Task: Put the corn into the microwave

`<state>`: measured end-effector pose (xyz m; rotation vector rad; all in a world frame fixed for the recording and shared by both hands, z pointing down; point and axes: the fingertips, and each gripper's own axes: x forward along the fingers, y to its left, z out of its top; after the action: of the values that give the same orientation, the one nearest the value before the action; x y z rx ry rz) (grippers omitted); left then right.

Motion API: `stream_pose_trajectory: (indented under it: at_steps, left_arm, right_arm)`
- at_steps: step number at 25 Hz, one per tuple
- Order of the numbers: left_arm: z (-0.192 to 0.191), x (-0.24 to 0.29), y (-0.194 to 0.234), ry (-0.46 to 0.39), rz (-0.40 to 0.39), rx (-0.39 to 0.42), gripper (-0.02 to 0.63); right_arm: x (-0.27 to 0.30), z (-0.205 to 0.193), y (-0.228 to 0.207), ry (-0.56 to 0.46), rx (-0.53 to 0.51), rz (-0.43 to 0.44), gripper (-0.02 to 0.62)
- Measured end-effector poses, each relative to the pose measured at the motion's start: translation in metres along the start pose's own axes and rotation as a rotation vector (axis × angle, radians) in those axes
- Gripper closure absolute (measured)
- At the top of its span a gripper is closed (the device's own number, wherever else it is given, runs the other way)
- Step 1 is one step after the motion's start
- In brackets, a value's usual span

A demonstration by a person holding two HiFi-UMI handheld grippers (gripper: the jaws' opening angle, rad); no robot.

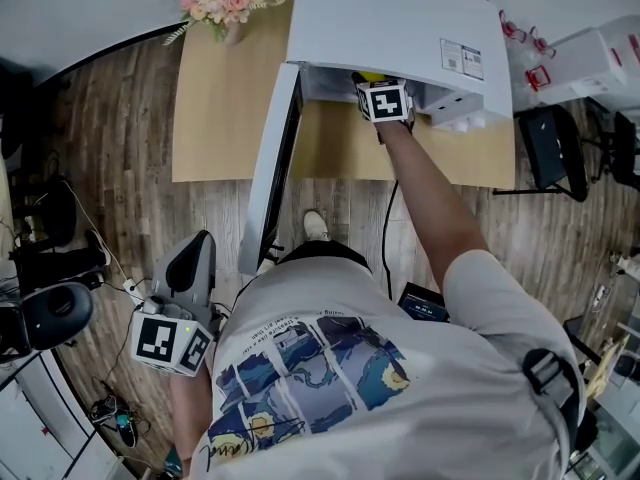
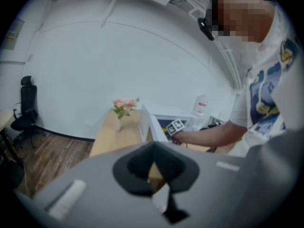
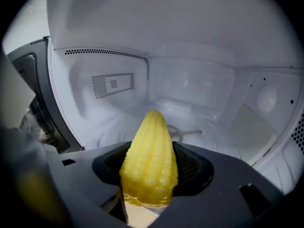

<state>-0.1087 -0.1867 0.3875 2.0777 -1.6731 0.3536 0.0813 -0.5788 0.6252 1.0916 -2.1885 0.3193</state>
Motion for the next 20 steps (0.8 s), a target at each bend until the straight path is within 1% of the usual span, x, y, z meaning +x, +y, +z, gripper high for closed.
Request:
stream_pose_trajectory:
  at_steps: [13,20]
  left_arm:
    - [-0.0036,0.0098,0.0074,0.010,-0.003,-0.025,0.597]
    - [-0.0045,0.0076,0.0082,0.011,-0.014,-0.023,0.597]
  right_arm:
    - [0.0023,0.0055,-0.0002,-0.001,0.008,0.030,0.344]
    - [0.0004,0.0061,-0.0010,-0.012,0.030,0.018,0.344]
